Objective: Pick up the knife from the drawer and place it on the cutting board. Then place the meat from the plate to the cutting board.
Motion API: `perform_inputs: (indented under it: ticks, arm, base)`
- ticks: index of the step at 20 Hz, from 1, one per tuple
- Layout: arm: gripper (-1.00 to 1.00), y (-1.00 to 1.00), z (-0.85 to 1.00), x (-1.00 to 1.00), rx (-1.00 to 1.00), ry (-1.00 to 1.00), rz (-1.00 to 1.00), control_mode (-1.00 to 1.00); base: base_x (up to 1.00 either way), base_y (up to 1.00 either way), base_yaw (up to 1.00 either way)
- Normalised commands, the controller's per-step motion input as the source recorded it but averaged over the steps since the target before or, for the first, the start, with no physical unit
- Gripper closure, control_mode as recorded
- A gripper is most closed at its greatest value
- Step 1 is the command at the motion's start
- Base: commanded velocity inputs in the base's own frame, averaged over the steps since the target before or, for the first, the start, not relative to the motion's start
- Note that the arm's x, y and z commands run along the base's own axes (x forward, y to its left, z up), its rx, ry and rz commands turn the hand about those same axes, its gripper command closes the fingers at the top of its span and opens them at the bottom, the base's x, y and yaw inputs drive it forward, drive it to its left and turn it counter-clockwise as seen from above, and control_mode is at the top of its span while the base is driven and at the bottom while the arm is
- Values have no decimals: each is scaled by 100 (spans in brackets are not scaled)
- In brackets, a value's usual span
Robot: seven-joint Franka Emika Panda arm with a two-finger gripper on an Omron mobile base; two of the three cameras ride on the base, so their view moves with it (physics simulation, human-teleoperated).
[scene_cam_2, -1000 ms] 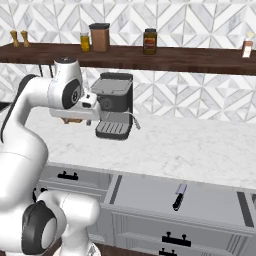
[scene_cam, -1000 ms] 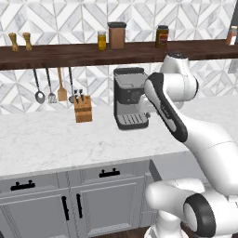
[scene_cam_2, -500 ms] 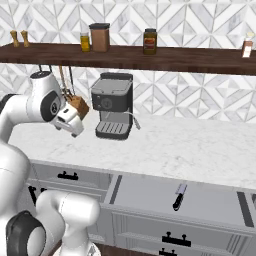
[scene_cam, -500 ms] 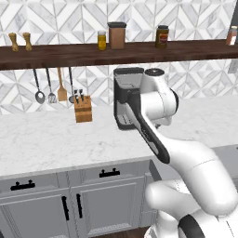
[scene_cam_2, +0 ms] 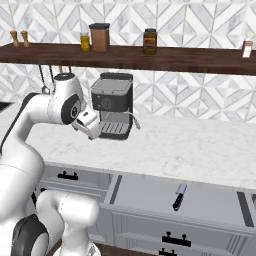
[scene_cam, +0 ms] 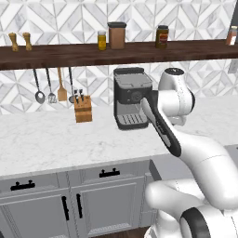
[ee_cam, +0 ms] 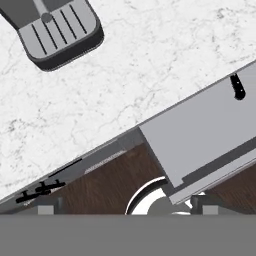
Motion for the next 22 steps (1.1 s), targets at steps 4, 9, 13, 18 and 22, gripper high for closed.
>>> perform_inputs:
  ticks: [4, 9, 13, 18, 22]
  arm:
    - [-100, 14, 0, -11, 0, 0, 6, -100]
    - [-100, 7, -2, -10, 0, 2, 3, 100]
    - [-100, 0, 0, 0, 0, 0, 0, 100]
    - [-100, 0, 0, 0, 0, 0, 0, 100]
    - [-100, 0, 0, 0, 0, 0, 0, 100]
  base:
    - [0, 0, 0]
    - [-28, 50, 7]
    - [-29, 100, 2]
    - [-1, 42, -77]
    - [0, 1, -100]
